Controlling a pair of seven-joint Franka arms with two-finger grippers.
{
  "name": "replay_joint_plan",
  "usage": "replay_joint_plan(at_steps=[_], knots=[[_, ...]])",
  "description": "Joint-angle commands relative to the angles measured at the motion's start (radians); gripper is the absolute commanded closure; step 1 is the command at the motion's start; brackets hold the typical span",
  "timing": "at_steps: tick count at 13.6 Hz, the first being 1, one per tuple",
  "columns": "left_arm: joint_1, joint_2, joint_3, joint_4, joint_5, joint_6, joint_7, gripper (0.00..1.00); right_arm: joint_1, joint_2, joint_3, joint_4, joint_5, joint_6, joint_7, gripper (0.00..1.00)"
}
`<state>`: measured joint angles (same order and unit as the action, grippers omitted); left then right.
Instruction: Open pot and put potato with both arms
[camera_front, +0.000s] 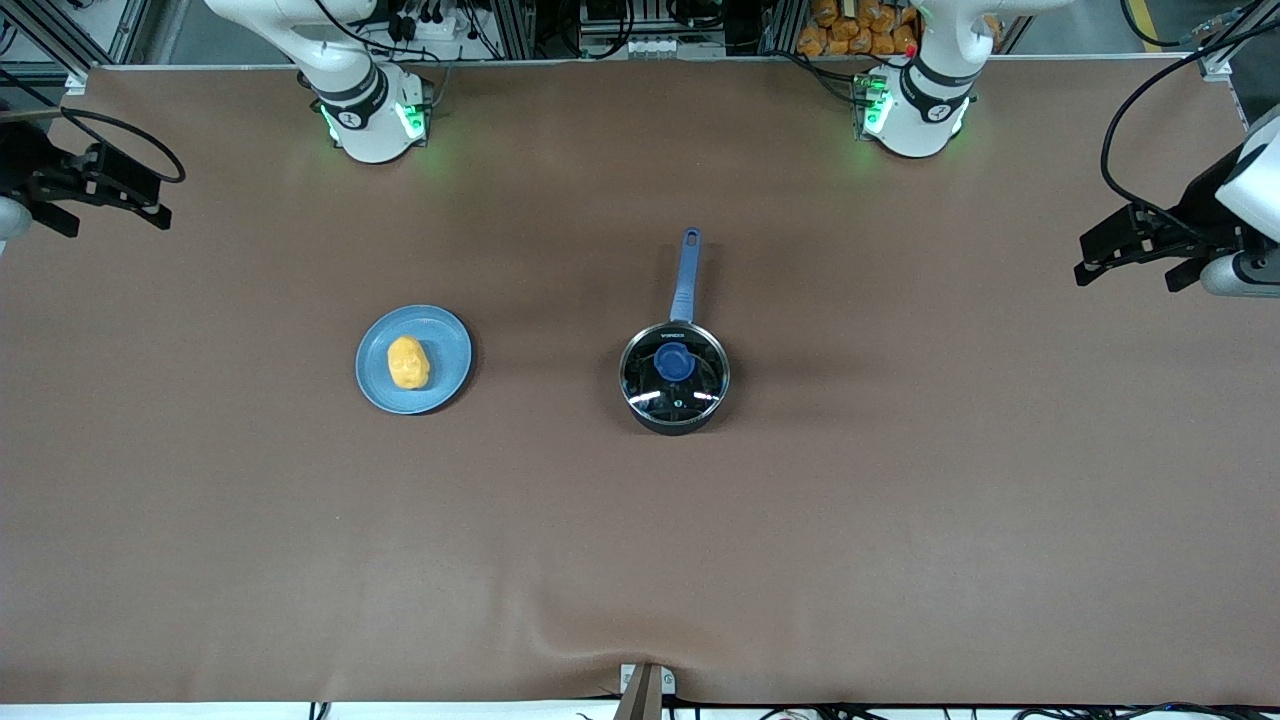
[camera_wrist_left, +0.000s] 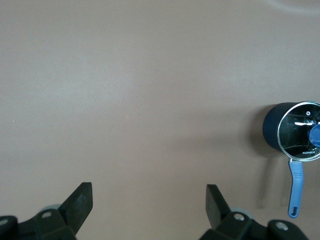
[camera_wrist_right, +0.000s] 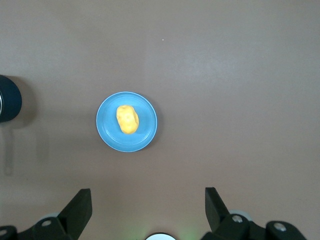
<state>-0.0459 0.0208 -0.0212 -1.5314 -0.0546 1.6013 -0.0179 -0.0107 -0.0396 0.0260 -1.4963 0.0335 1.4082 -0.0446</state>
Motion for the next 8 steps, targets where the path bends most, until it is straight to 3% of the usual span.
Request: replay_joint_plan(at_steps=[1, 8], knots=[[0.005, -0.016, -0.005, -0.015, -0.004, 0.003, -0.004, 0.0, -0.006, 0.013, 0.005, 0.022, -0.006, -0.015, 0.012, 0.0], [-0.142, 0.137, -0.123, -0.007, 0.022, 0.095, -0.339, 0.0, -0.006, 0.013, 0.005, 0.022, -0.003, -0.015, 0.012, 0.0]])
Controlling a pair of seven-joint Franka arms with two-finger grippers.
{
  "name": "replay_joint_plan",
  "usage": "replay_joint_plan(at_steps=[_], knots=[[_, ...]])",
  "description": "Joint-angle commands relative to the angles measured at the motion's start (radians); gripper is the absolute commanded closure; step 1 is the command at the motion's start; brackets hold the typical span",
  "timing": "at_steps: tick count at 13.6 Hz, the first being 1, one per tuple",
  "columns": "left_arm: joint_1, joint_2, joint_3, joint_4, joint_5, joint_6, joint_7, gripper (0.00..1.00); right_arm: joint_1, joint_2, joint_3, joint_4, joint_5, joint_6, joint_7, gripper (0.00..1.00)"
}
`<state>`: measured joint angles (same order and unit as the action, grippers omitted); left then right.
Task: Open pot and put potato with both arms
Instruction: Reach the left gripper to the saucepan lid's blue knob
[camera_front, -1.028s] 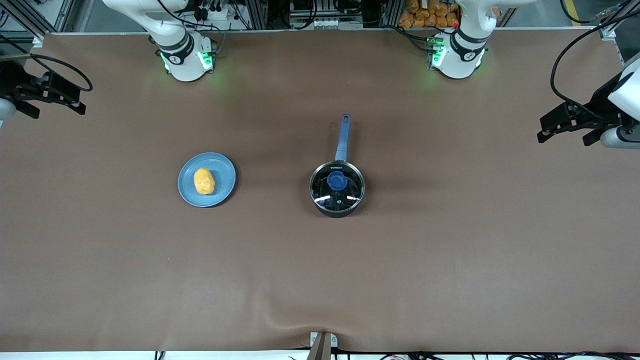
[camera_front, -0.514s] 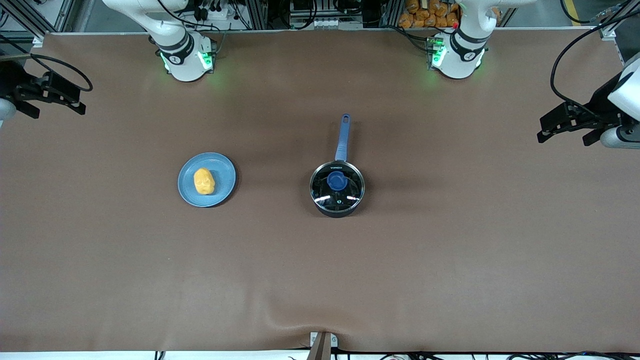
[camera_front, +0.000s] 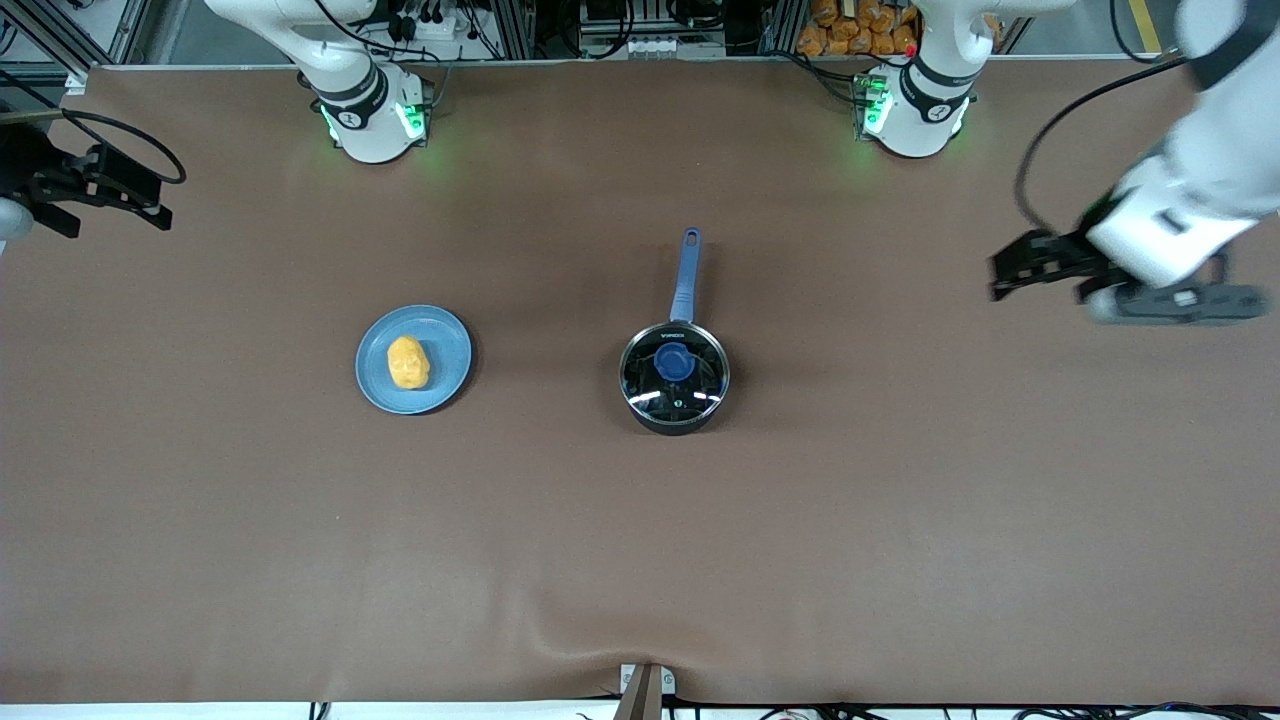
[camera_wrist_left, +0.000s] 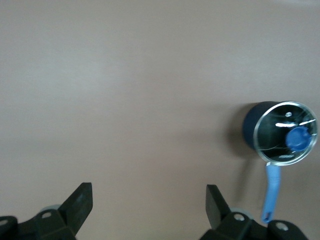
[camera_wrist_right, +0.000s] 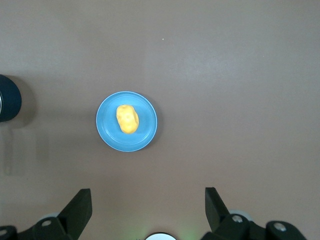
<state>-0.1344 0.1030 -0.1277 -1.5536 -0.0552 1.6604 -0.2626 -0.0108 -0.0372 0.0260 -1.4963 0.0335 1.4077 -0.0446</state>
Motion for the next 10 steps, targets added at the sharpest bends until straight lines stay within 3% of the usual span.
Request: replay_joint_plan(at_steps=[1, 7, 10], knots=[[-0.094, 0.087, -0.017, 0.018, 0.025, 0.064, -0.143, 0.0, -0.006, 0.011, 0.005, 0.022, -0.003, -0.015, 0.012, 0.0], [-0.299, 0.294, -0.015, 0.056, 0.067, 0.234, -0.458, 0.0, -0.008, 0.011, 0.005, 0.022, 0.0, -0.015, 0.012, 0.0], [-0.379, 0.398, -0.01, 0.093, 0.089, 0.251, -0.527, 0.0, -0.008, 0.013, 0.005, 0.022, 0.002, -0.015, 0.012, 0.0]])
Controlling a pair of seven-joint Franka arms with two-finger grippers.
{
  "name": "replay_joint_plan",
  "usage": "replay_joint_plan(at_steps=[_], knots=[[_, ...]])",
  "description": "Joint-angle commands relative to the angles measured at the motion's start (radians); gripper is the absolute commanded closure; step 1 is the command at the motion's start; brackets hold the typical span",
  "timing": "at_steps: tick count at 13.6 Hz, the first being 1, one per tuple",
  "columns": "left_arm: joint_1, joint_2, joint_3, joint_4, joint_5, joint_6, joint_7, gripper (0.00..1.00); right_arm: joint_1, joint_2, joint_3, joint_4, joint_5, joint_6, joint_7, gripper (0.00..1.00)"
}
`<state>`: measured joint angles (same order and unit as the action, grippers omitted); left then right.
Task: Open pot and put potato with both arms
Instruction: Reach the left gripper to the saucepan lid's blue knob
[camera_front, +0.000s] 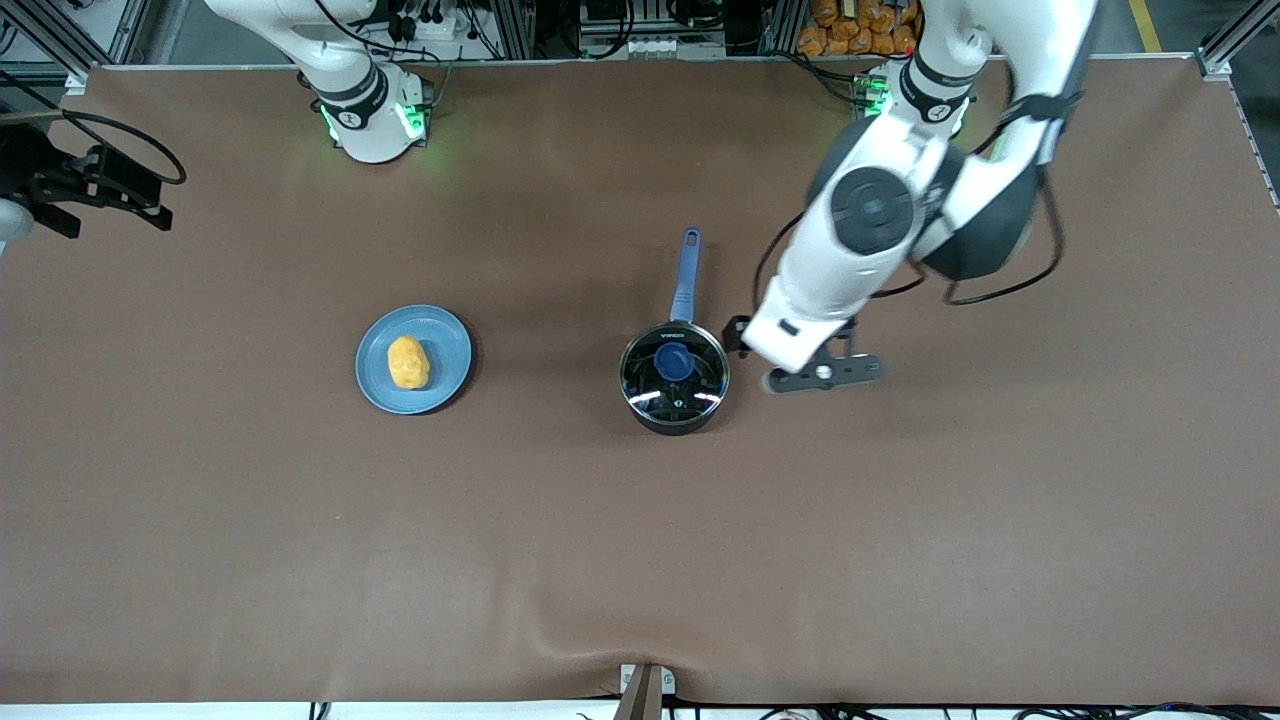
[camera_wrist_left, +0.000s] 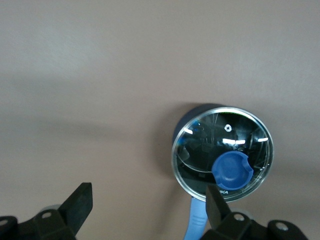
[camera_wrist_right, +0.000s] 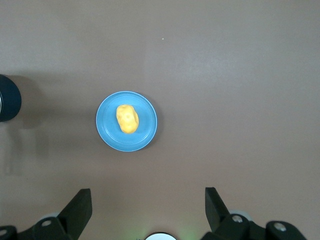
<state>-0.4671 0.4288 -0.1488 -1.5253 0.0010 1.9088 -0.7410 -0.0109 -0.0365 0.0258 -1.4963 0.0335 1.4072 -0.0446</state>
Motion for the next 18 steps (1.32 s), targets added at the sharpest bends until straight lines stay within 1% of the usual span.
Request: replay_joint_plan(at_steps=[1, 2, 4, 9, 18], knots=[[-0.057, 0.1, 0.012, 0.079, 0.031, 0.028, -0.093, 0.0, -0.007, 0.01, 0.005, 0.022, 0.002, -0.014, 0.012, 0.0], [-0.061, 0.126, 0.011, 0.092, 0.03, 0.056, -0.13, 0.0, -0.007, 0.012, 0.005, 0.022, 0.002, -0.014, 0.012, 0.0], [-0.102, 0.174, 0.012, 0.123, 0.031, 0.084, -0.165, 0.0, -0.009, 0.012, 0.005, 0.022, 0.002, -0.014, 0.012, 0.0], [-0.156, 0.246, 0.018, 0.126, 0.034, 0.196, -0.247, 0.0, -0.009, 0.012, 0.005, 0.022, 0.002, -0.014, 0.012, 0.0], [-0.179, 0.28, 0.02, 0.119, 0.05, 0.196, -0.252, 0.0, -0.009, 0.012, 0.003, 0.024, 0.006, -0.013, 0.012, 0.0]])
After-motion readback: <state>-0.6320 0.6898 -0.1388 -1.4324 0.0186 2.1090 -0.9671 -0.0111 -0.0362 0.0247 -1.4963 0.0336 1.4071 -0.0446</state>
